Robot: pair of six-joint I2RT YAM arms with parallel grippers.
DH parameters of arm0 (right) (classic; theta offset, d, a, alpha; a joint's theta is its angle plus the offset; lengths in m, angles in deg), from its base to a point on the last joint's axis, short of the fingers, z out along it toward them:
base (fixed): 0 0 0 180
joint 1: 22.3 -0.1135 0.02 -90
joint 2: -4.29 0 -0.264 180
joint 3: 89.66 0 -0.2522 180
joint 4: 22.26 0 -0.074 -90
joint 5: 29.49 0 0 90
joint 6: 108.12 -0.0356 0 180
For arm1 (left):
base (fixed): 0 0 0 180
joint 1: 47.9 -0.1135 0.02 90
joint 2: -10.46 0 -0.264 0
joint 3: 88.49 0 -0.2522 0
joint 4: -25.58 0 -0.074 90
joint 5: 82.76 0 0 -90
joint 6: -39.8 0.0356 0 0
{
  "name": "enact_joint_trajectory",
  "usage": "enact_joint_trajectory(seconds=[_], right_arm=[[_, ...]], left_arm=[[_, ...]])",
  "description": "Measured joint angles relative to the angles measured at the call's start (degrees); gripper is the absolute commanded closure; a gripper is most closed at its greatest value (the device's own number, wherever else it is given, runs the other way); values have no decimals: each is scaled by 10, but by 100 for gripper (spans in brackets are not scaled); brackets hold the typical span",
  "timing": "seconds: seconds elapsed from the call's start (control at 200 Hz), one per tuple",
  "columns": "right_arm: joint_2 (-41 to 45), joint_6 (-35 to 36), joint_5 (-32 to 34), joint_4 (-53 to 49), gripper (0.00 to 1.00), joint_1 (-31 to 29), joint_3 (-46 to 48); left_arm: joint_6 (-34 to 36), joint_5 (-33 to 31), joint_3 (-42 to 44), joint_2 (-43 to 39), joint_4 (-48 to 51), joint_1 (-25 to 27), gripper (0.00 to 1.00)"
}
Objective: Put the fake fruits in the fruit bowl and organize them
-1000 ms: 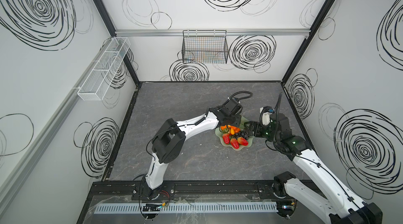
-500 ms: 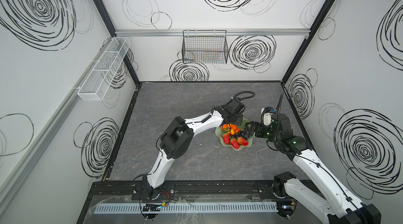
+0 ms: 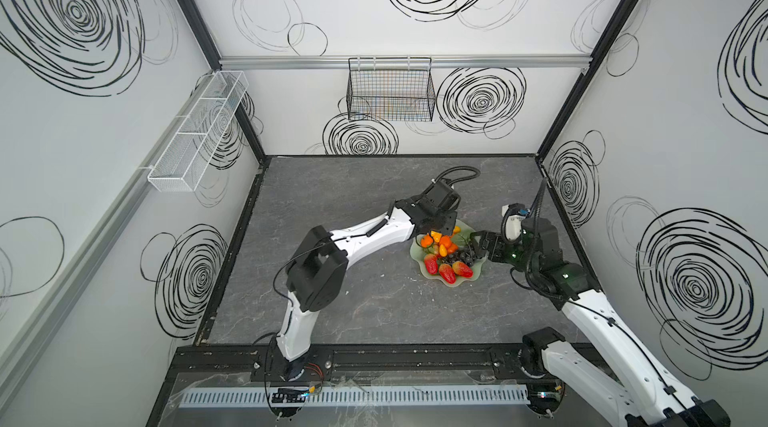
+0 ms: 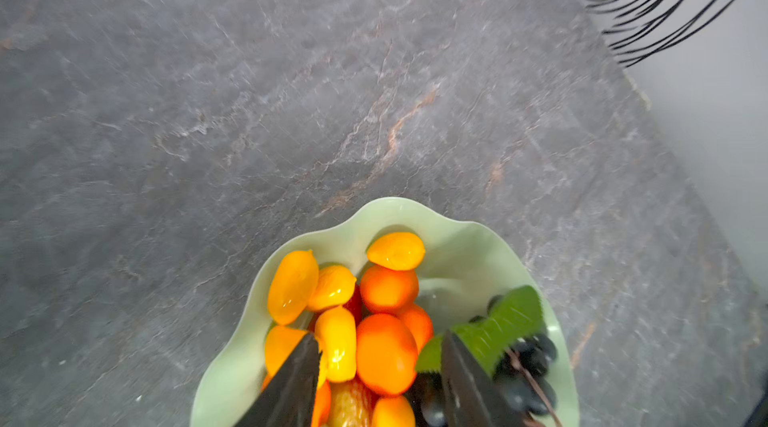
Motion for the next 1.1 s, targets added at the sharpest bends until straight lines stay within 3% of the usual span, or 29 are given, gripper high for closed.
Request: enact_joint_trajectory(seconds=[0.225,0.435,0.705,0.921,1.101], right_arm=[[2,-32,38,-7,17,21,11],[-32,-47,32,-17,26,117,57],[-149,-47,2,-12,30,175,50],[-303,-35,-21,-16,30,180,-45],[-340,-24,-34,-17,30,151,-61]], left_arm=[[-5,-32,187,-217,-69,-3,24],[-31,-45,381,-356,-115,-31,4],[-82,-6,548,-475,-180,-81,0],[-95,9,570,-505,-210,-88,1],[-95,9,583,-529,-214,-113,1]])
